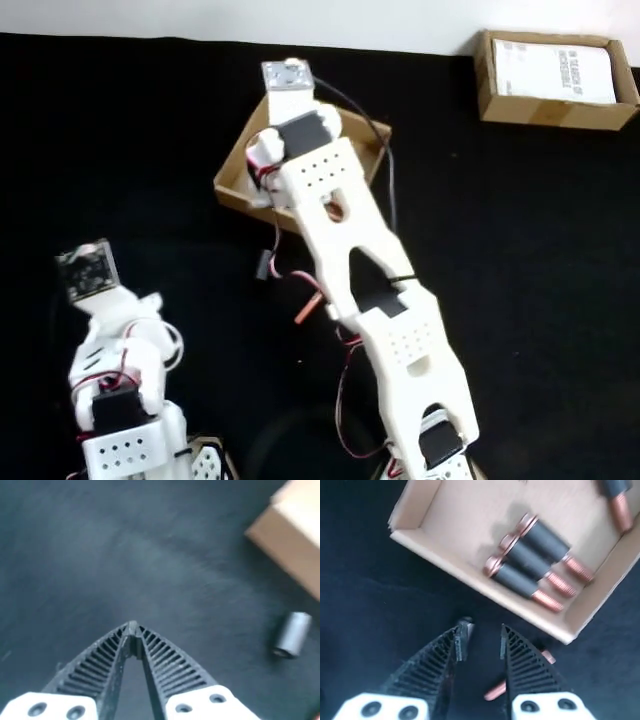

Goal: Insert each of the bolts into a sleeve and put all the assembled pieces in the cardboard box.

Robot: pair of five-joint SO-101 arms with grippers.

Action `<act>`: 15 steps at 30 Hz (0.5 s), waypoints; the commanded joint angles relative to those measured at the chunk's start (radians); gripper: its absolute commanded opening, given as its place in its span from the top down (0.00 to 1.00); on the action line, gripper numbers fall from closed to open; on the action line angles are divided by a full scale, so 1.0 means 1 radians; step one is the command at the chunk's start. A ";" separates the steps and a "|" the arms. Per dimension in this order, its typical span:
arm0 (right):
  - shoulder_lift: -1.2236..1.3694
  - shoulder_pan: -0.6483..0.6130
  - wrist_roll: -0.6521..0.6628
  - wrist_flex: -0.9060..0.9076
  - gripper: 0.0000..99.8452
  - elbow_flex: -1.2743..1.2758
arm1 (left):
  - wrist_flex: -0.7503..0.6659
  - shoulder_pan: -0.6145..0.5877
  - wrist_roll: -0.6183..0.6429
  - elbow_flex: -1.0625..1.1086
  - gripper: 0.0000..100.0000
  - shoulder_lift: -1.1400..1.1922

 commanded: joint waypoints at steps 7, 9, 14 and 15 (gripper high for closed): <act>0.073 -0.065 -0.144 0.010 0.91 0.084 | 0.054 -0.087 0.008 0.016 0.99 -0.012; 0.120 -0.074 -0.158 0.004 0.91 0.084 | 0.054 -0.087 0.008 0.016 0.99 -0.012; 0.200 -0.093 -0.161 -0.048 0.91 0.082 | 0.054 -0.085 0.008 0.016 0.99 -0.012; 0.209 -0.097 -0.160 -0.061 0.91 0.082 | 0.054 -0.085 0.008 0.016 0.99 -0.012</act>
